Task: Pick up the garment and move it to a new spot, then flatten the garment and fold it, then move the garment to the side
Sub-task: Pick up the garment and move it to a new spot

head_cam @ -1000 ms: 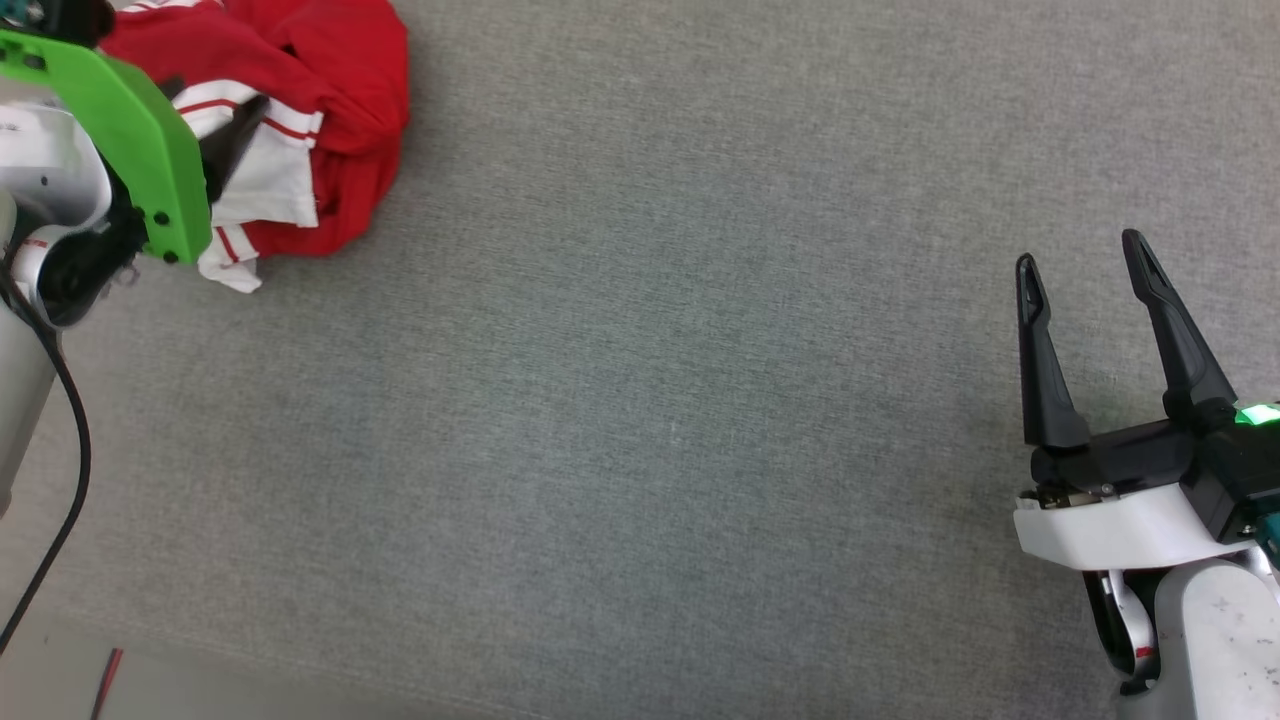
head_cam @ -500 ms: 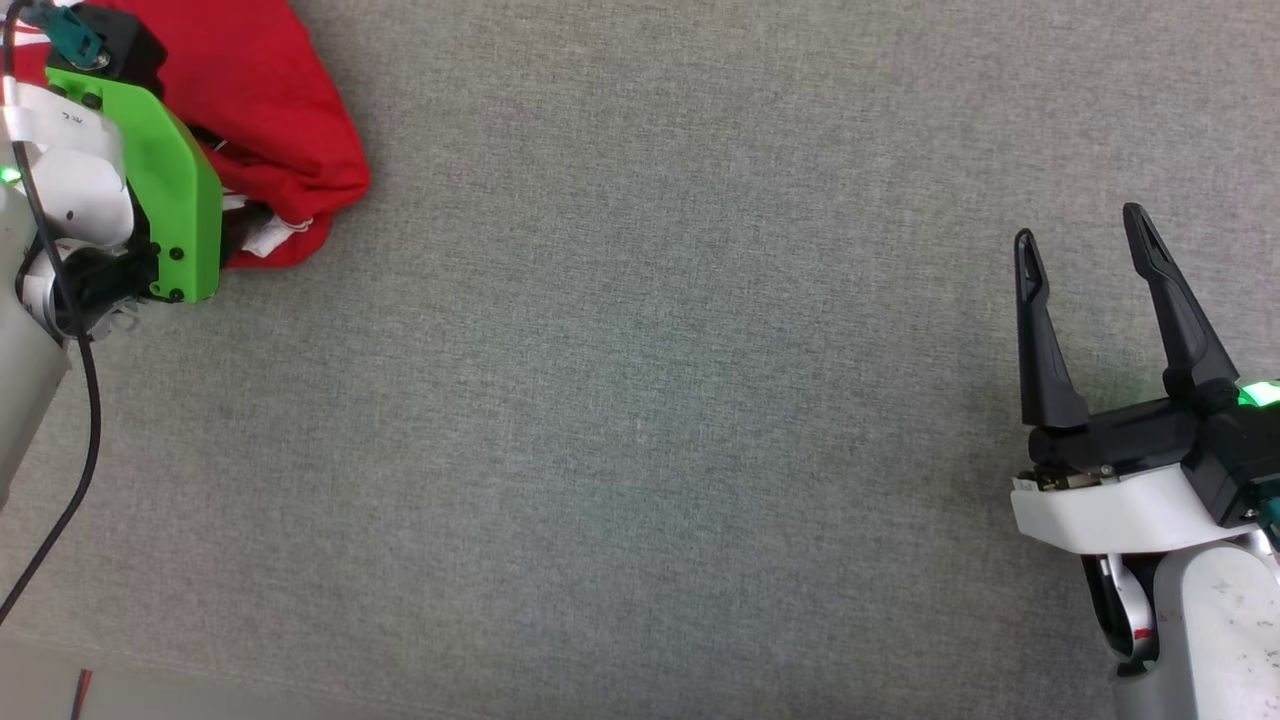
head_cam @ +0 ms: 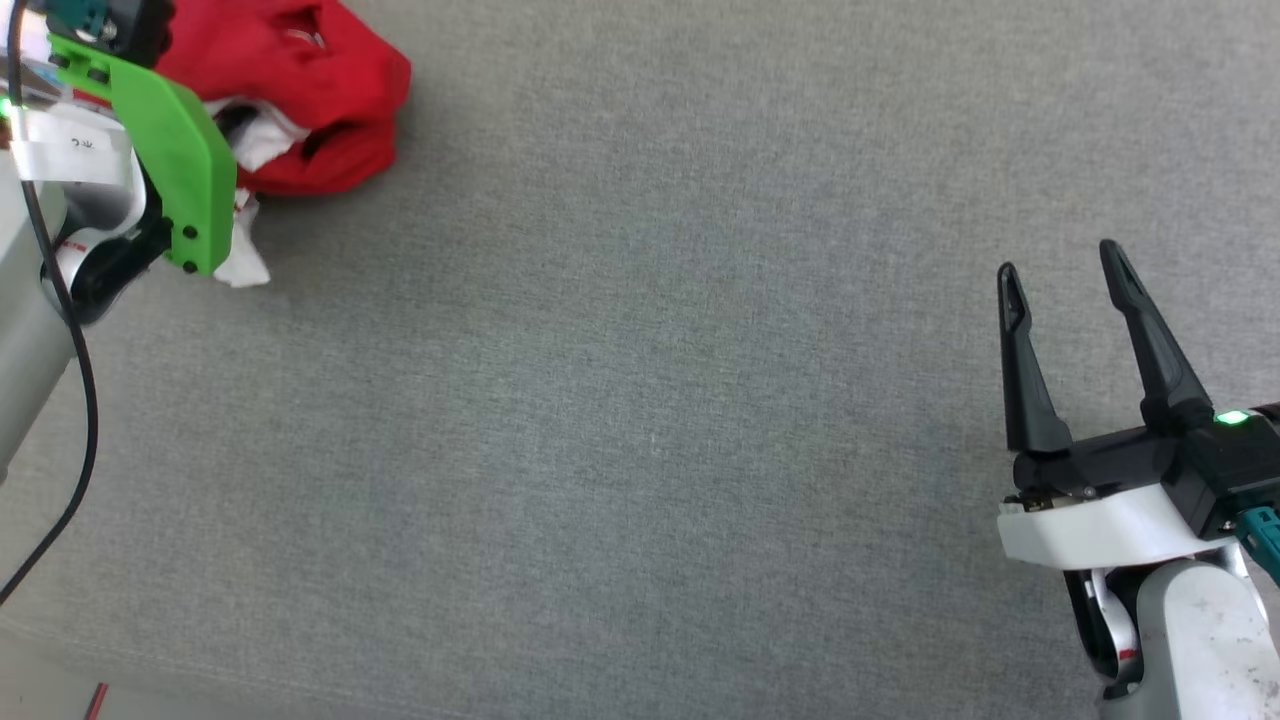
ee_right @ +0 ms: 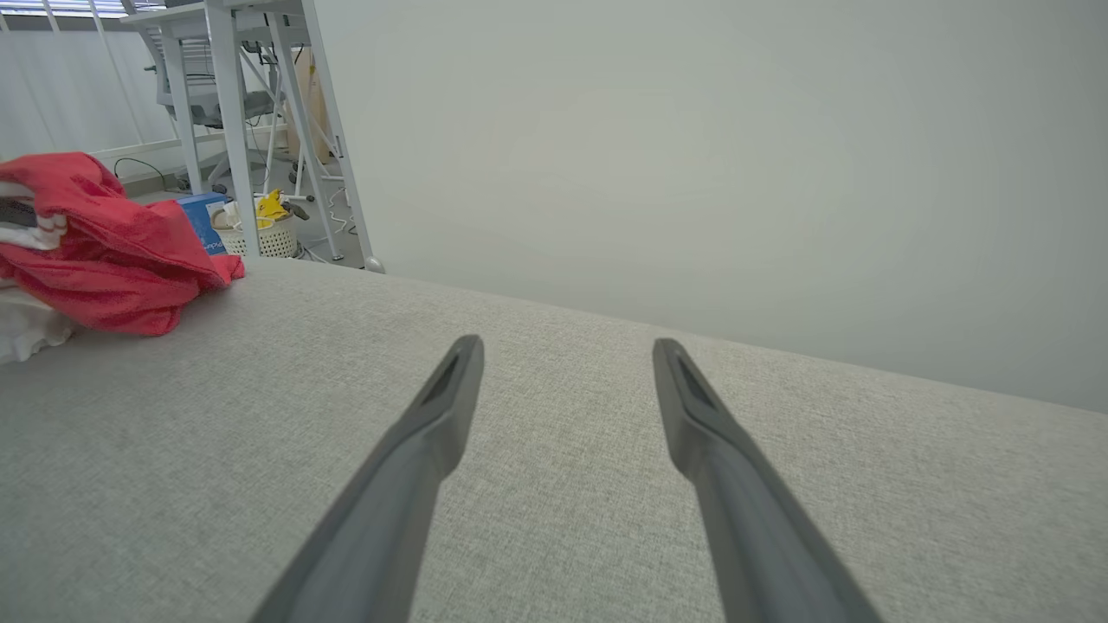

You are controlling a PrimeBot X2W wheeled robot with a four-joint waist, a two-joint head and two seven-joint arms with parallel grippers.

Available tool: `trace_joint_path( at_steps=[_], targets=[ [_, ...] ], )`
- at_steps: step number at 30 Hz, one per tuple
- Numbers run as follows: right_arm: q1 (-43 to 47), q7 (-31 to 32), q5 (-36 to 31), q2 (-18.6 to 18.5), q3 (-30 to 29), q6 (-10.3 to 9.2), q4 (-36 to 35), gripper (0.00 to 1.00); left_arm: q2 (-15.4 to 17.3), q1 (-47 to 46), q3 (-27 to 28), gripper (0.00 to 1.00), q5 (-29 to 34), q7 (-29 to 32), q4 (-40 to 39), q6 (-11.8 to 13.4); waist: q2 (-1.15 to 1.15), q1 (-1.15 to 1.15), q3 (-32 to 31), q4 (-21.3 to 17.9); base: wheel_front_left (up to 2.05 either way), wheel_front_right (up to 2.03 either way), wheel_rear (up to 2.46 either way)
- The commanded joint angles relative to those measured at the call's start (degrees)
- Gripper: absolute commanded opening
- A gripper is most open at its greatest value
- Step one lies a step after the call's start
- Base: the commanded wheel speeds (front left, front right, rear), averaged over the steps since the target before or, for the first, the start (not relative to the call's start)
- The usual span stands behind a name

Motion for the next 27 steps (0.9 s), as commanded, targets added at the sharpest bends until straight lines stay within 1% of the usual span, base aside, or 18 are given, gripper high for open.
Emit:
trace_joint_path(
  at_steps=[1, 7, 12, 14, 19, 24, 27],
  targets=[
    [0.87, -0.27, 0.64, 0.22, 0.01, -0.05, 0.29, 1.00, 0.19, -1.80, -0.60, 0.00, 0.93, -1.26, -0.78, -0.14, 0.00, 0.00, -4.09, 0.67, 0.00, 0.00, 0.00],
    [2.99, -0.27, 1.79, 0.44, -0.41, -0.05, 0.72, 1.00, -0.86, -5.24, -4.75, 0.00, 3.82, -4.87, -5.54, -0.14, 0.00, 0.00, -7.83, 0.32, 0.00, 0.00, 0.00],
    [3.77, -0.27, 3.66, 0.46, -0.92, -0.05, 0.59, 1.00, -3.85, -7.14, -7.59, 0.00, 6.11, -6.71, -10.22, -0.14, 0.00, 0.00, -9.31, -1.34, 0.00, 0.00, 0.00],
    [3.85, -0.27, 4.20, 0.46, -1.01, -0.05, 0.54, 1.00, -5.50, -7.33, -8.46, 0.00, 7.15, -7.14, -11.70, -0.14, 0.00, 0.00, -9.64, -2.39, 0.00, 0.00, 0.00],
    [4.09, -0.27, 5.33, 0.47, -1.22, -0.05, 0.44, 1.00, -10.83, -6.13, -10.00, 0.00, 9.18, -7.85, -14.05, -0.14, 0.00, 0.00, -9.74, -5.67, 0.00, 0.00, 0.00],
    [4.16, -0.27, 6.12, 0.47, -1.91, -0.05, 0.15, 1.00, -16.40, -3.55, -11.11, 0.00, 11.73, -8.05, -14.09, -0.14, 0.00, 0.00, -8.78, -9.11, 0.00, 0.00, 0.00],
    [3.99, -0.27, 6.75, 0.47, -2.73, -0.05, 0.12, 1.00, -20.41, -1.51, -11.55, 0.00, 13.49, -8.02, -13.37, -0.14, 0.00, 0.00, -7.86, -11.20, 0.00, 0.00, 0.00]
  ],
)
